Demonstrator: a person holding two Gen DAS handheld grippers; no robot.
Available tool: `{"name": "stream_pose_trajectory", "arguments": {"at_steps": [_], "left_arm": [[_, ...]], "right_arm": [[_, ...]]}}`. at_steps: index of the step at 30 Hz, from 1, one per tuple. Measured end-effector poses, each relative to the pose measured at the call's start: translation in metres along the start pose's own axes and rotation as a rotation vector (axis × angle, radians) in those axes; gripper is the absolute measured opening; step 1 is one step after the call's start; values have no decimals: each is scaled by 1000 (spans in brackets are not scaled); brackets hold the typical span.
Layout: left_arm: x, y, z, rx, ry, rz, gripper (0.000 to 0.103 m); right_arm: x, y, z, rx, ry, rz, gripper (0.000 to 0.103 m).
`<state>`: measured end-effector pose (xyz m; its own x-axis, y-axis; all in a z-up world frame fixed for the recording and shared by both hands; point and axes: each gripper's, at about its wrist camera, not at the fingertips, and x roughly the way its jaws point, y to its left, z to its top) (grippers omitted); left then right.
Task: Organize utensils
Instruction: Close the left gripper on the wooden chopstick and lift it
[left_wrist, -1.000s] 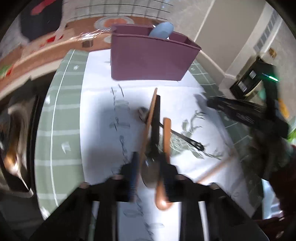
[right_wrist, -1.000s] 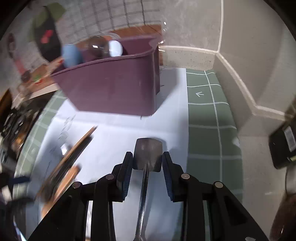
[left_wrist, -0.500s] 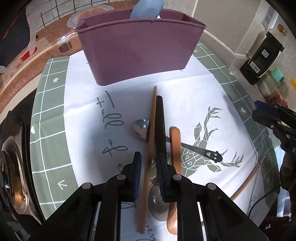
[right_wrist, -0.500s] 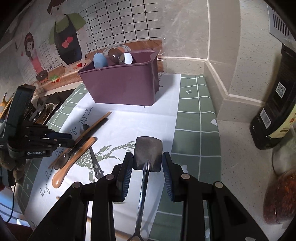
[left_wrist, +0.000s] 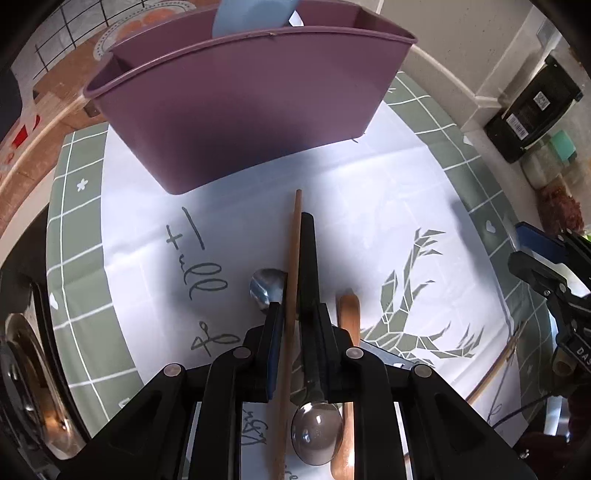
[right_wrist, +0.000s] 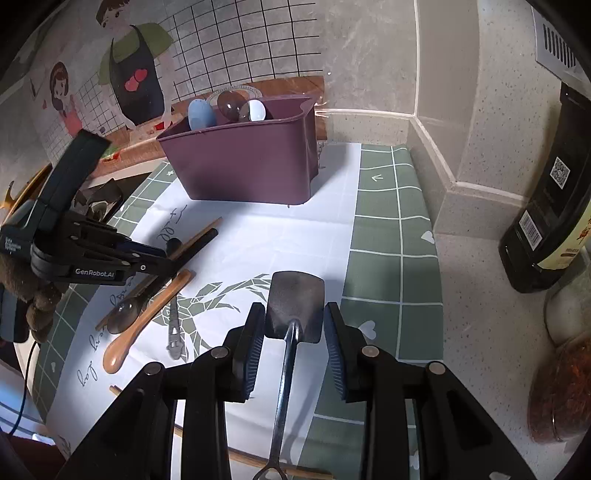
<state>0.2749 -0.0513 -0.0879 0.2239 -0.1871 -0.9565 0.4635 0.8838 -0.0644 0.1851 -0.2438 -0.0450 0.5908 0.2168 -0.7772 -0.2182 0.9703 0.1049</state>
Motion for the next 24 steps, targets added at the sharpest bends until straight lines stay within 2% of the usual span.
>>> {"name": "stream_pose_trajectory", "arguments": {"at_steps": [3, 6, 12, 19, 24], "left_arm": [[1, 0, 4, 4, -5, 39, 18], [3, 3, 3, -27, -3, 8, 17], [0, 2, -8, -71, -33, 0, 5], [-11, -2, -33, -174, -91, -62, 2], [-23, -2, -51, -226, -123, -69, 2]], "right_arm": [[-2, 0, -1, -1, -5, 1, 30], [-6, -1, -2, 2, -15, -1, 30], [-11, -3, -3, 15, -28, 5, 30], [-16, -8, -6, 9, -29, 26, 30], [-11, -12, -8, 19, -20, 56, 30]]}}
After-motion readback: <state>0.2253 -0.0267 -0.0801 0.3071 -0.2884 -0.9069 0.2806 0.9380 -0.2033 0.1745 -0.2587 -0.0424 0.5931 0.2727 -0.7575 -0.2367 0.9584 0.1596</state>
